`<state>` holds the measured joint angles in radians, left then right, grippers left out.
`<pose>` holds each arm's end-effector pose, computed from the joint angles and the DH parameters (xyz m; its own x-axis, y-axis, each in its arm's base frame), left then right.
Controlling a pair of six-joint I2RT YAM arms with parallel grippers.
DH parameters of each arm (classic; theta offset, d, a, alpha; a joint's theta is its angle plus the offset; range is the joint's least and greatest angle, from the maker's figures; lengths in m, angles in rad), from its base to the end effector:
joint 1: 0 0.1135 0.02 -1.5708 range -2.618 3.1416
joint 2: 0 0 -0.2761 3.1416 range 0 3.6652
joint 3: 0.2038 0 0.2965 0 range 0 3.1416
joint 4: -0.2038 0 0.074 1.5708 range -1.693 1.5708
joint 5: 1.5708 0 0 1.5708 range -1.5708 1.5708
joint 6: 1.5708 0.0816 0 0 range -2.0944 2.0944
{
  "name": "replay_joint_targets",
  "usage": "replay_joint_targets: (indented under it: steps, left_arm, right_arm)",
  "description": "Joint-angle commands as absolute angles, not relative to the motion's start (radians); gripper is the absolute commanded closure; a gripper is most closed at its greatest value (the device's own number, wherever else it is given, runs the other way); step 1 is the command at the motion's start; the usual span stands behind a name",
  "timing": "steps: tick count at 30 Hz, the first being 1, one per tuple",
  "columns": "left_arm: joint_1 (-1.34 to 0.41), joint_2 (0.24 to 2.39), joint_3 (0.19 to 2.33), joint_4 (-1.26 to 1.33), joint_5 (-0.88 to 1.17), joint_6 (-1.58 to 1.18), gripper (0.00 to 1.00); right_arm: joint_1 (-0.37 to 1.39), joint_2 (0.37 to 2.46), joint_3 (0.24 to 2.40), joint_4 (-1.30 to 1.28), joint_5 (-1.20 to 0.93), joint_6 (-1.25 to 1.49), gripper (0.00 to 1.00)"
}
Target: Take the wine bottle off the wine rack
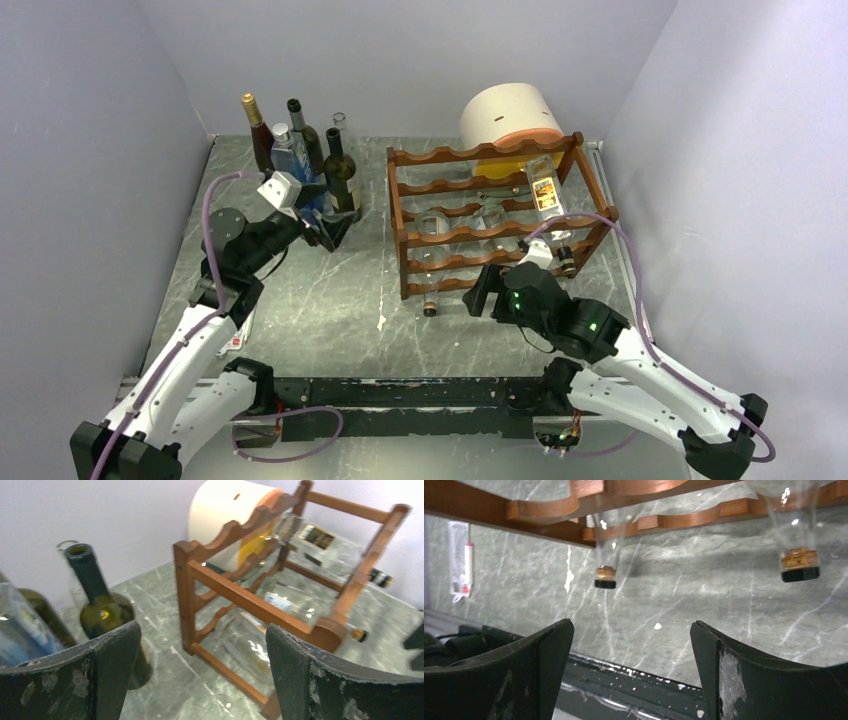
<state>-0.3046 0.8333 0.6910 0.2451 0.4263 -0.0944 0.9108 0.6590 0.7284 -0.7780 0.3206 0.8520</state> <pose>0.2549 -0.1155 0.3513 0.0347 -0.1009 -0.9943 0.6717 0.7390 -0.0515 0.1443 0.1440 0.2640 -0.7166 0.2417 -0.6543 -0.0968 0.8945 0.4364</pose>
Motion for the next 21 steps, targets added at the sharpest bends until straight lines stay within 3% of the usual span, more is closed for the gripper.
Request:
replay_joint_targets:
  steps: [1,4,8,12,21]
  left_arm:
    - [-0.299,0.818,0.708,0.235,0.662,-0.206,0.03]
    - [-0.299,0.842,0.689,0.308,0.865,-0.292,0.01]
    - [-0.308,0.865,0.612,0.482,0.953,-0.476,0.02]
    - [-0.369,0.893,0.599,0.484,0.867,-0.51,0.02]
    - [-0.614,1.029,0.758,0.183,0.595,-0.329,0.05]
  right_arm:
    - [0.907,0.665,0.745,-0.762,0.456,0.859,0.08]
    - [0.893,0.637,0.744,-0.749,0.481,0.864,0.08]
    - [0.888,0.597,0.774,-0.777,0.544,0.892,0.07]
    - [0.888,0.567,0.802,-0.805,0.598,0.91,0.07]
    - [0.872,0.67,0.837,-0.752,0.589,0.844,0.05]
